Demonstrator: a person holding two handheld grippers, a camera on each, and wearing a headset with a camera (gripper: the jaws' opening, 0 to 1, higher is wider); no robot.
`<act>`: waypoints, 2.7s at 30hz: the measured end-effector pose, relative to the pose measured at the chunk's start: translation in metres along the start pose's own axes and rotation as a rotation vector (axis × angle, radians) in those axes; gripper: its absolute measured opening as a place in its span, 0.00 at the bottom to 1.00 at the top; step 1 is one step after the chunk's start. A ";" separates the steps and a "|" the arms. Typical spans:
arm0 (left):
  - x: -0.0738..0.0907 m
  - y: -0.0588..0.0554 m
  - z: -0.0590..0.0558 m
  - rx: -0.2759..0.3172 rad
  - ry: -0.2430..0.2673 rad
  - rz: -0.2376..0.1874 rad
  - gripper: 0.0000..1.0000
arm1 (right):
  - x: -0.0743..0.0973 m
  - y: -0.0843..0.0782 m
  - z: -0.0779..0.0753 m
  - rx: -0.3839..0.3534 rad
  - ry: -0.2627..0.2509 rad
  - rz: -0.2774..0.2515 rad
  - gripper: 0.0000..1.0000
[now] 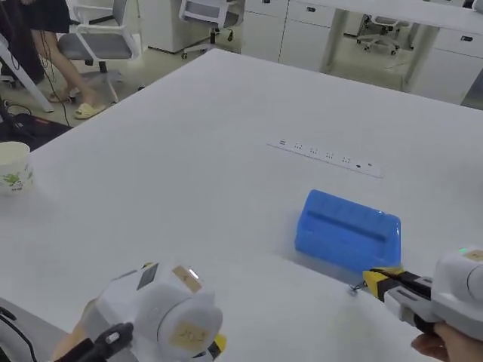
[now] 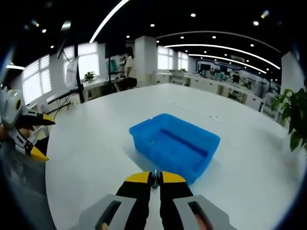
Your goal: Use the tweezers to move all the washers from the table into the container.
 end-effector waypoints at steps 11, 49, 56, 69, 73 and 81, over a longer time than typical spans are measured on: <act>0.001 0.000 0.000 0.002 0.001 0.000 0.73 | 0.001 -0.006 0.003 0.015 0.005 0.045 0.01; 0.000 0.001 0.000 0.003 -0.001 -0.012 0.73 | 0.044 0.041 -0.018 0.096 -0.046 -0.010 0.00; 0.000 0.000 0.001 0.004 0.002 -0.008 0.73 | 0.037 0.050 -0.028 0.080 -0.027 0.053 0.00; -0.003 0.000 0.001 -0.003 0.002 0.007 0.73 | 0.000 0.060 -0.045 0.041 0.080 0.282 0.00; -0.004 0.000 0.001 -0.003 0.002 0.011 0.73 | -0.007 0.062 -0.049 0.012 0.117 0.335 0.01; -0.005 -0.002 0.000 -0.007 0.001 0.021 0.73 | -0.029 0.064 -0.057 0.045 0.163 0.471 0.01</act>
Point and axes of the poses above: the centre of the closed fingertips' face, and the gripper's own axes: x roughly backward along the fingers, z roughly to its left, y roughly out of its top, the point moved 8 cm from there along x, roughly backward along the fingers, and after that the axes turned 13 degrees about z, right-handed, at the moved point
